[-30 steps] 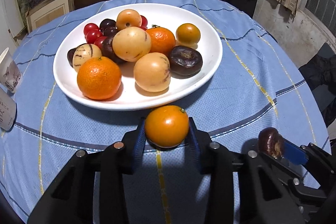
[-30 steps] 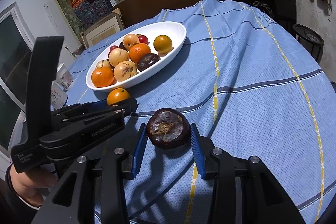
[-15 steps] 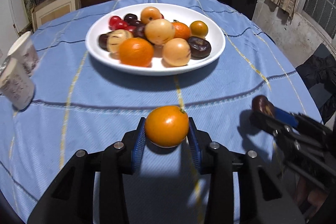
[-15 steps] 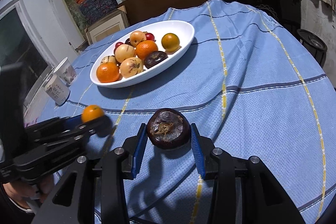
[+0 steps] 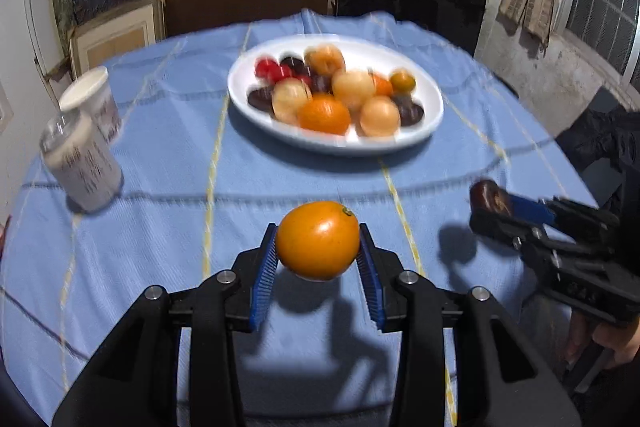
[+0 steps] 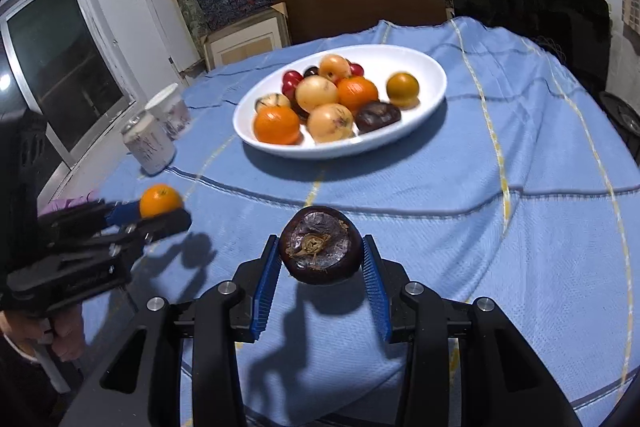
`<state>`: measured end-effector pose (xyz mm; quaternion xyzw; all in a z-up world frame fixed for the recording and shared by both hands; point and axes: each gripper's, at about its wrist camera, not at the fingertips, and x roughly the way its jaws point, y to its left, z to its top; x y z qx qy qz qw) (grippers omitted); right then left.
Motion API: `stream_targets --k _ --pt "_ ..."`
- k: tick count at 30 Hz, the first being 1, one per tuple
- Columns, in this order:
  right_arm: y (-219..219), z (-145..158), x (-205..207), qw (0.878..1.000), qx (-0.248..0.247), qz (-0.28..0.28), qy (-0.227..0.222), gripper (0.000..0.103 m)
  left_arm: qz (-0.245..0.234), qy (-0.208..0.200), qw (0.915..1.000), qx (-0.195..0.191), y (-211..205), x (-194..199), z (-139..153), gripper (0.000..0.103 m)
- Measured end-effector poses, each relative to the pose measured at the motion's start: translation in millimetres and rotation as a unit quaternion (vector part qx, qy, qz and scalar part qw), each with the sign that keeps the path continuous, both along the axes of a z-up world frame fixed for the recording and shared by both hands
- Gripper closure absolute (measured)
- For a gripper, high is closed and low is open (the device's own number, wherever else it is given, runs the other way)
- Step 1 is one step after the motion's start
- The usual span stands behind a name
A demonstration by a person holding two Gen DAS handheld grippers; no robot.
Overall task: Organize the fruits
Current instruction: 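Carry both fruits over the white plate and open both tools to release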
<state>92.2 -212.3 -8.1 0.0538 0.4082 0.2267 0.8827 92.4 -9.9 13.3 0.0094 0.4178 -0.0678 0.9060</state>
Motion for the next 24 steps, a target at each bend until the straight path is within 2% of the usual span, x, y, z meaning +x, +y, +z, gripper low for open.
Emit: stream_targets --k 6,11,14,19,24 --pt "8 40 29 0.999 0.004 -0.004 -0.037 0.061 -0.014 -0.026 0.9995 -0.01 -2 35 31 0.065" --pt "13 57 66 0.998 0.018 -0.025 -0.053 0.061 -0.011 -0.027 0.9989 -0.036 -8 69 39 0.065" --pt "15 57 89 0.997 0.039 -0.037 -0.05 0.061 -0.006 -0.029 0.9986 -0.044 -13 93 34 0.065" --pt "22 48 127 0.997 0.04 -0.062 -0.04 0.061 0.015 -0.011 0.9992 -0.035 -21 142 17 0.066" --pt "25 30 166 0.995 0.066 -0.07 0.0 0.061 0.031 0.005 0.9992 -0.025 -23 170 3 0.065"
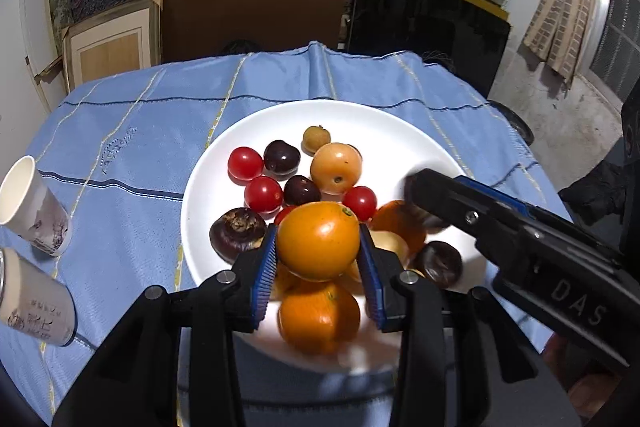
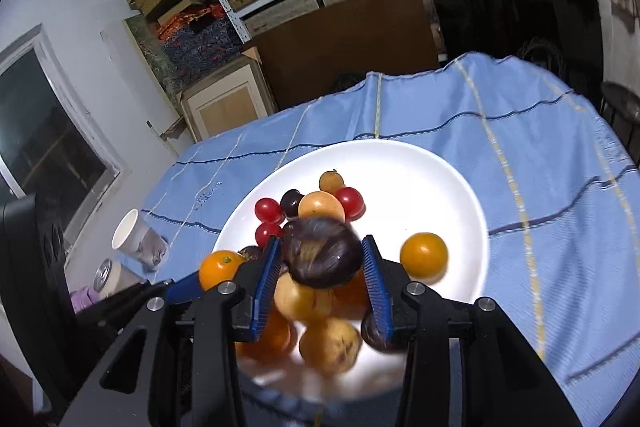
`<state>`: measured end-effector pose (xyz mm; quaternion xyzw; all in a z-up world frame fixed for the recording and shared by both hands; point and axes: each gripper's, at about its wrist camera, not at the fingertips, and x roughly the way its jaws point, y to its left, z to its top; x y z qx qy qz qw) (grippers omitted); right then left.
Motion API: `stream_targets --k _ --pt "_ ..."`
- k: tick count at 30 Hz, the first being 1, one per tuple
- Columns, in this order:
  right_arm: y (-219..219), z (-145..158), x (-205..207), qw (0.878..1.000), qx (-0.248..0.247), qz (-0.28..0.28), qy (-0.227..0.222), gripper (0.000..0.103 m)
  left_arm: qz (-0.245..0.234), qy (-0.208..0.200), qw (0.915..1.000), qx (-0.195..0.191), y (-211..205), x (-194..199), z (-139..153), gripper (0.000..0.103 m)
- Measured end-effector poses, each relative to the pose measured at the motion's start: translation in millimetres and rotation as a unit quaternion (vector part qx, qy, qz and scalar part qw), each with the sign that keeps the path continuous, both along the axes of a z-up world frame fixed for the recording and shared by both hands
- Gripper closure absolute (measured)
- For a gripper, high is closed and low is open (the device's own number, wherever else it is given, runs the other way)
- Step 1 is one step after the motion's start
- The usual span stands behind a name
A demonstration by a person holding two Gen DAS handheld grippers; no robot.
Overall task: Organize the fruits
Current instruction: 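Carry both fruits over the white plate and open both tools to release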
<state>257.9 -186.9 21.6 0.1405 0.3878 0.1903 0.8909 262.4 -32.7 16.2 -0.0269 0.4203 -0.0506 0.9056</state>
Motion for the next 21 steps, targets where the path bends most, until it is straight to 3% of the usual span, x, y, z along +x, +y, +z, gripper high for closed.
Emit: stream_targets --k 2,3,5,6,7,21 --pt "4 -4 7 1.0 -0.006 -0.002 0.002 0.05 0.004 0.006 1.0 0.001 0 4 -5 0.065" --pt "5 -5 10 1.0 -0.008 -0.001 0.004 0.049 0.009 0.007 0.9999 0.002 1 5 -7 0.064" --pt "6 -7 10 1.0 -0.005 0.0 0.005 0.049 0.021 0.0 0.9998 0.005 3 3 -6 0.046" --pt "6 -6 7 1.0 -0.003 0.002 0.003 0.049 0.023 -0.006 0.9997 0.005 3 1 -5 0.029" --pt "5 -5 5 1.0 -0.005 0.003 0.001 0.049 0.024 -0.017 0.9995 0.007 3 -3 -1 0.025" --pt "-29 5 -52 0.999 0.036 -0.005 -0.006 0.039 0.01 -0.031 0.9995 0.004 -5 -62 18 0.019"
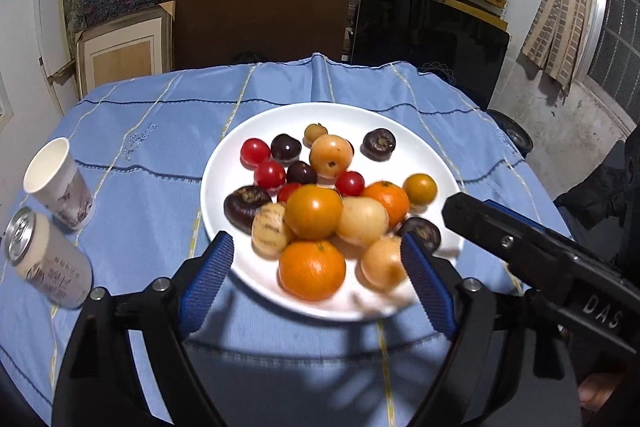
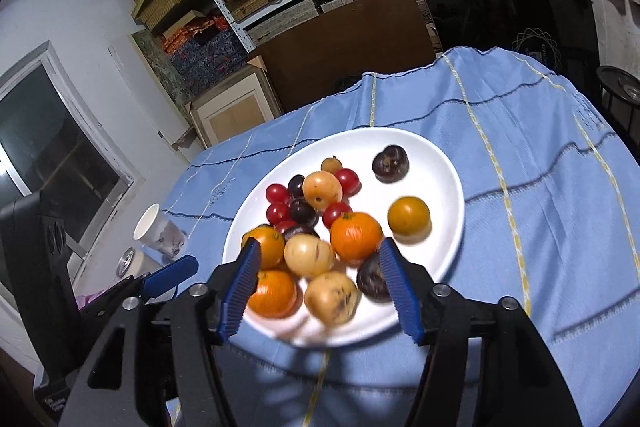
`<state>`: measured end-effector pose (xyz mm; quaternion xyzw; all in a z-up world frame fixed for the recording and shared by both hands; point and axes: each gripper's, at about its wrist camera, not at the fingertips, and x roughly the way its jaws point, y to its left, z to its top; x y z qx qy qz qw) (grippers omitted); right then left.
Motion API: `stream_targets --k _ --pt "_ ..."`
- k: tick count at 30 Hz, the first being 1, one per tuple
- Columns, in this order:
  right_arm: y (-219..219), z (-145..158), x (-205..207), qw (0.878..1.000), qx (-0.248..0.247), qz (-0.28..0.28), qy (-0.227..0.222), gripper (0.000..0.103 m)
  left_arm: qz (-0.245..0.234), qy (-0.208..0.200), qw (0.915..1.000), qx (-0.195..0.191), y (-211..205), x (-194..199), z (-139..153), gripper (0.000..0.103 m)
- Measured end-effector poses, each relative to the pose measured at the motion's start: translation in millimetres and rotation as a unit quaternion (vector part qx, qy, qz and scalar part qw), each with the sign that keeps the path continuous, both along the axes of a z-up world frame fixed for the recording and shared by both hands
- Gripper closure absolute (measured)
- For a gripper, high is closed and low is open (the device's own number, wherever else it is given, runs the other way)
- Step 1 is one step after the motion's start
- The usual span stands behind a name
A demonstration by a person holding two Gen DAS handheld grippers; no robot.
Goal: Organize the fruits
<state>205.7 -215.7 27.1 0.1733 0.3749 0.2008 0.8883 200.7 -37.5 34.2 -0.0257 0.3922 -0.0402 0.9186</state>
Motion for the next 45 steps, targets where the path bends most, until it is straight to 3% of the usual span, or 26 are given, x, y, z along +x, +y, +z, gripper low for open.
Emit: stream_targets --k 8,11,14,21,31,38,45 --pt "-14 -1 -52 1.0 0.006 -0.007 -0.003 0.038 -0.005 -0.015 0.9998 0.014 -5 -59 5 0.014" --pt "-16 1 -74 0.999 -0.037 -0.032 -0.018 0.022 0.009 -0.027 0.9989 0.037 -3 -82 4 0.008" --pt "-16 -1 -92 0.996 -0.072 -0.04 -0.029 0.022 0.018 -0.023 0.9987 0.041 3 -103 -2 0.007" --pt "-8 -20 -118 0.995 -0.097 -0.029 -0.011 0.021 0.028 0.002 0.999 0.034 17 -133 -21 0.007" --pt "1 -34 -136 0.993 -0.115 -0.021 -0.009 0.017 0.045 0.026 0.9981 0.033 31 -134 -41 0.007" --pt "-11 -45 -130 0.994 -0.099 -0.039 0.005 0.017 0.051 0.027 0.9979 0.03 35 -133 -44 0.006" --pt "2 -48 -134 0.992 -0.124 -0.017 -0.002 0.016 0.043 0.032 0.9981 0.031 34 -131 -48 0.005"
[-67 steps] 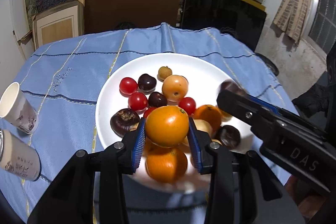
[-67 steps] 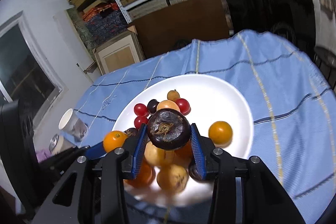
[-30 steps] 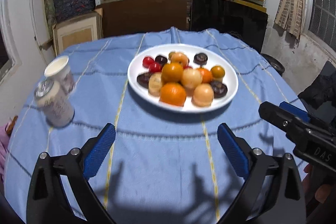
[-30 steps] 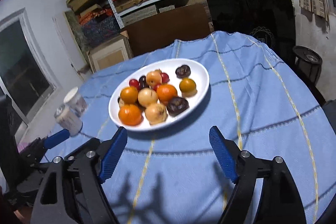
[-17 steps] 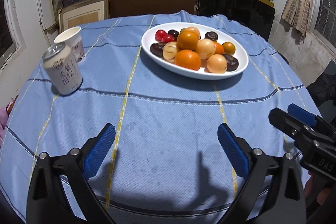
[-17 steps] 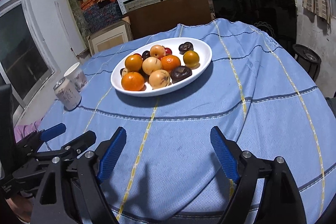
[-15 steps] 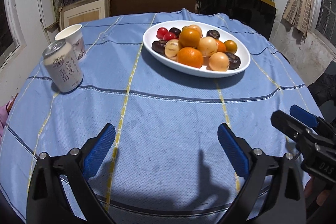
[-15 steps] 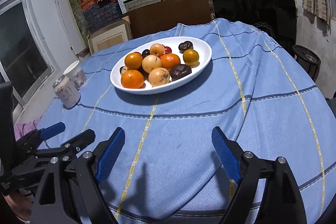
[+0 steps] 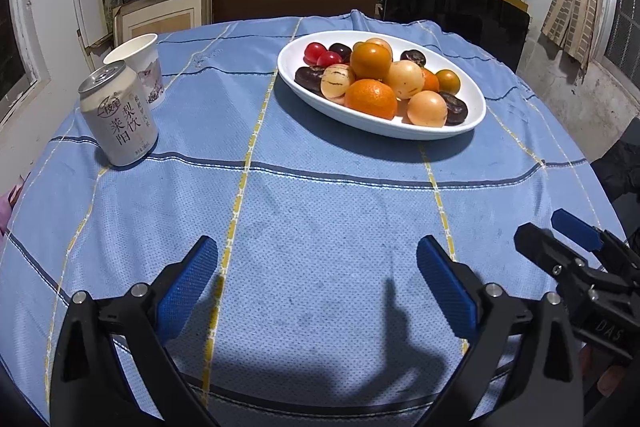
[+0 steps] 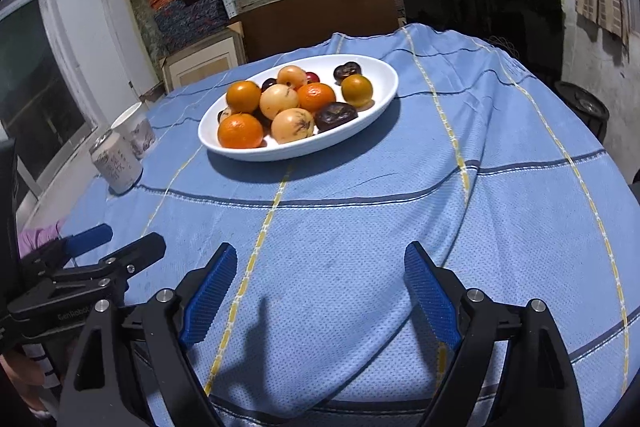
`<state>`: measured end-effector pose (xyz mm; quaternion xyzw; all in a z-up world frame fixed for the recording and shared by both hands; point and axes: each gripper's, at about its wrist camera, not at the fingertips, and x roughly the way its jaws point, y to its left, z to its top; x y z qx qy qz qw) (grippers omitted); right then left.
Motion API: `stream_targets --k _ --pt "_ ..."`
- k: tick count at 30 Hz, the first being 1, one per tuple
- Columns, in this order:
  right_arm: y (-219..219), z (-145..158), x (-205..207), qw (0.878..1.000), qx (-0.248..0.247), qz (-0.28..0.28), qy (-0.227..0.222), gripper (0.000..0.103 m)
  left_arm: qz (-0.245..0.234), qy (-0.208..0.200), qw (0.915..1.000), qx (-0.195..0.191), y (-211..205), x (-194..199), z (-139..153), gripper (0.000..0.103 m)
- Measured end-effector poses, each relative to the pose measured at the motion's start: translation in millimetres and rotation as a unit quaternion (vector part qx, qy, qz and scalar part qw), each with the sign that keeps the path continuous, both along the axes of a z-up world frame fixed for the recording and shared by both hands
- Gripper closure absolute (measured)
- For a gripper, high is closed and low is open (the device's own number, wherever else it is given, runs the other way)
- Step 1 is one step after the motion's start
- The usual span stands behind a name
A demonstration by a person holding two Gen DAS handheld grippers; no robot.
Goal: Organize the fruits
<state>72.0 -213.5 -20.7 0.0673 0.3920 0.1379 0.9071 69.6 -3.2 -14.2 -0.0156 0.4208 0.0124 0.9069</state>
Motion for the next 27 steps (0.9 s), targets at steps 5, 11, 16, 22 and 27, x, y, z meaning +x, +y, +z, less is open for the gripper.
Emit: stream_targets --k 5,11,16,22,27 --pt "3 -2 0 1.0 -0.003 0.011 0.001 0.016 0.008 0.002 1.0 -0.004 2 0 0 0.005" --pt "3 -2 0 1.0 0.001 0.02 0.004 0.016 0.013 -0.008 0.9999 -0.001 2 -5 5 0.005" --pt "1 -5 2 1.0 0.003 0.011 0.011 0.016 0.011 -0.012 0.9999 -0.003 3 -8 9 0.005" --pt "3 -5 2 1.0 -0.004 0.017 0.012 0.016 -0.004 -0.019 0.9998 -0.006 -1 -11 12 0.005" --pt "3 -5 3 1.0 -0.004 0.018 0.013 0.016 -0.003 -0.026 0.9996 0.002 -2 -13 13 0.005"
